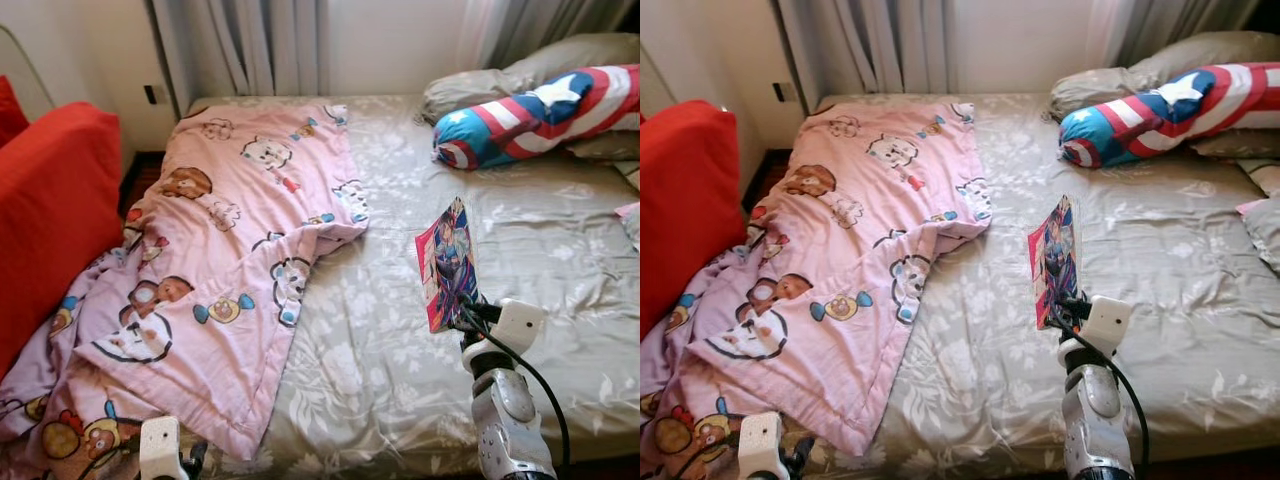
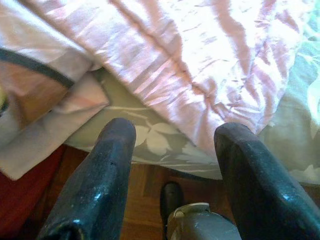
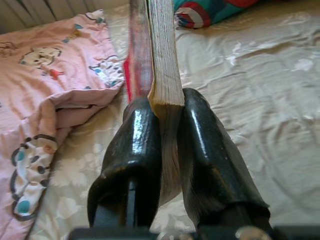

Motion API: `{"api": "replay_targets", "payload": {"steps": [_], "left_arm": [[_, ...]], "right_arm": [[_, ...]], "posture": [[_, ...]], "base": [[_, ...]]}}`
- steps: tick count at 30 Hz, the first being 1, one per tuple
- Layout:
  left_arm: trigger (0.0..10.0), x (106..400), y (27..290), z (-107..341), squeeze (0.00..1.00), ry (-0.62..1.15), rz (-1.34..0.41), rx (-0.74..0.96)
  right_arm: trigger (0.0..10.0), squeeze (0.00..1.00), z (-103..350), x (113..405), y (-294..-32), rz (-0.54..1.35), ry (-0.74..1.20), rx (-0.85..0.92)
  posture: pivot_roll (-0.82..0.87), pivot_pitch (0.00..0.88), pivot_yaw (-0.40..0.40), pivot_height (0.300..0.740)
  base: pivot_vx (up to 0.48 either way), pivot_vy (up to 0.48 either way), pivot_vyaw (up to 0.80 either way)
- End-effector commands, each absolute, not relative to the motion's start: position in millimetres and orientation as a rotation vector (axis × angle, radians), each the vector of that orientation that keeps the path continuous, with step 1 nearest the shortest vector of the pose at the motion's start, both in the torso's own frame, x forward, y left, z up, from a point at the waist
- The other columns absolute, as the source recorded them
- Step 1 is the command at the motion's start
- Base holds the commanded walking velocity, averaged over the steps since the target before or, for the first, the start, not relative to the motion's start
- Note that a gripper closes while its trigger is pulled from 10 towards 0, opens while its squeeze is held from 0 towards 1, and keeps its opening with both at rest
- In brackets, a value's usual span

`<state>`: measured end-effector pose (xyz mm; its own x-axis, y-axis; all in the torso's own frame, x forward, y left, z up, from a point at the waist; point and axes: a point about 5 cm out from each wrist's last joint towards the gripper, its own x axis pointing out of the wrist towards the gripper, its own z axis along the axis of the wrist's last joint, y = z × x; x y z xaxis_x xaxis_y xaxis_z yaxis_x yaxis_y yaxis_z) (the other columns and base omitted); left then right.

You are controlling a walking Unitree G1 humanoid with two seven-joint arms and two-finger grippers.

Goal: Clean up the room

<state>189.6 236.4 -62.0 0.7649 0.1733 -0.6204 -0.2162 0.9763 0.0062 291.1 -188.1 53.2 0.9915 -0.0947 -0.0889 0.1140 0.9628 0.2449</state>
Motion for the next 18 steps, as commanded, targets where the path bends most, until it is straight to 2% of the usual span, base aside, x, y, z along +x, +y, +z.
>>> {"api": "replay_targets", "payload": {"steps": [1,3,18], "left_arm": [[10.0,184.5,235.3,-65.4,0.0,0.691,0.205,-0.051],[10.0,184.4,235.2,-65.5,0.0,0.691,0.205,-0.05],[10.0,183.3,236.3,-65.6,0.0,0.689,0.211,-0.045]], "right_arm": [[10.0,0.0,61.8,295.5,-188.9,-0.104,0.029,0.238],[10.0,0.0,62.1,295.4,-189.1,-0.107,0.026,0.235],[10.0,0.0,62.4,295.4,-186.0,-0.107,0.016,0.243]], "posture": [[0.02,0.121,-0.022,0.73],[0.02,0.121,-0.022,0.73],[0.02,0.136,-0.022,0.73]], "base": [[0.0,-0.33,-0.76],[0.0,-0.332,-0.75],[0.0,-0.331,0.0]]}}
